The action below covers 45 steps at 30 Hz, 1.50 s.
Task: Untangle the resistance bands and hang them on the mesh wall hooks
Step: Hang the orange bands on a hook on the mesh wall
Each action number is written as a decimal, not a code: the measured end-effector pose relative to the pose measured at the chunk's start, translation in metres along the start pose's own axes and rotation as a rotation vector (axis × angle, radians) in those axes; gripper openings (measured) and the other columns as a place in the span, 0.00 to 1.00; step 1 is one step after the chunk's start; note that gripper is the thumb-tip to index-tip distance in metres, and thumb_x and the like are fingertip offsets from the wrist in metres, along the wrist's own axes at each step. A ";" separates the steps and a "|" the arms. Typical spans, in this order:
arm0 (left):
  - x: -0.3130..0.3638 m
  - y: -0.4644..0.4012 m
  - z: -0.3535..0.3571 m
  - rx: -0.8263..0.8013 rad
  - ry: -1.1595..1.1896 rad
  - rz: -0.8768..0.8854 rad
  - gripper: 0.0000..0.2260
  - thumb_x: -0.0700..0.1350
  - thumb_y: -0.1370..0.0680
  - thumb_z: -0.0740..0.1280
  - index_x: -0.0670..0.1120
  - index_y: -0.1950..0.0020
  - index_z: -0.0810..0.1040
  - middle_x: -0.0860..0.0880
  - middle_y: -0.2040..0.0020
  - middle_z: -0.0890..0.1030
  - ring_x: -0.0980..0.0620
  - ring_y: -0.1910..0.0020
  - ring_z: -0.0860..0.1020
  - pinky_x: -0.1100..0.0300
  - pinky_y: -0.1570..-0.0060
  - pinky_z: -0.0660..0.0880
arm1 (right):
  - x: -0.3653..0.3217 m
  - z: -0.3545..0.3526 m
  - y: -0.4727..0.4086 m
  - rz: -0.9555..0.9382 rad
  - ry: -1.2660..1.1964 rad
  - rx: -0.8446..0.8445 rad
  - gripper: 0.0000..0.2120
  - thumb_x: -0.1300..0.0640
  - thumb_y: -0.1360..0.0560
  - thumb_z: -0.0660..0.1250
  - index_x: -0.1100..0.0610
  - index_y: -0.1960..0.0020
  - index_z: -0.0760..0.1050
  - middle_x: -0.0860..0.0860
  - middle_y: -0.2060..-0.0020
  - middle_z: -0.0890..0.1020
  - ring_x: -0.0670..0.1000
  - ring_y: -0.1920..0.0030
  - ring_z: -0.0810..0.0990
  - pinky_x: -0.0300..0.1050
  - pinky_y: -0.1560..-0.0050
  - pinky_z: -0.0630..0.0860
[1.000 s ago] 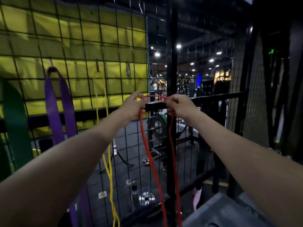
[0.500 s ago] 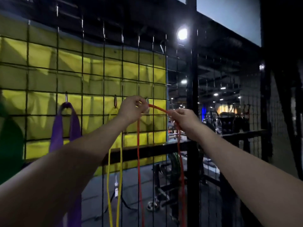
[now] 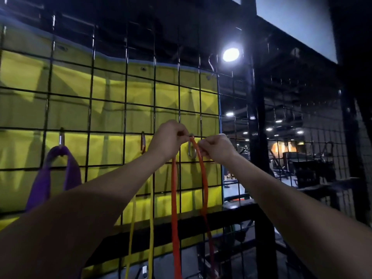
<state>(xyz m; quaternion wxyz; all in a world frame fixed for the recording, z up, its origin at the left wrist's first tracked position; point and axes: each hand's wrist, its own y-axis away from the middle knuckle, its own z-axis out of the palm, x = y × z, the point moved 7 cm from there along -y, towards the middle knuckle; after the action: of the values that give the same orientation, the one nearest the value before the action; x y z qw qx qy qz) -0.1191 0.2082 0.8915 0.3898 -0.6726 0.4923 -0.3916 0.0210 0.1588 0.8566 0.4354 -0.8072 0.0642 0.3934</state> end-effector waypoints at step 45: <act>-0.002 0.013 0.004 0.019 -0.101 0.037 0.06 0.42 0.27 0.71 0.43 0.51 0.83 0.50 0.56 0.74 0.54 0.57 0.74 0.61 0.54 0.72 | -0.016 0.023 -0.023 0.065 -0.074 -0.224 0.12 0.61 0.27 0.69 0.63 0.67 0.74 0.52 0.79 0.79 0.50 0.74 0.79 0.44 0.65 0.79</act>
<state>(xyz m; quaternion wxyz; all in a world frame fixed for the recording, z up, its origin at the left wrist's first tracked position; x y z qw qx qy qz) -0.1207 0.2084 0.8774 0.4278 -0.6785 0.4806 -0.3545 0.0075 0.1864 0.8755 0.3315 -0.8332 0.0296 0.4416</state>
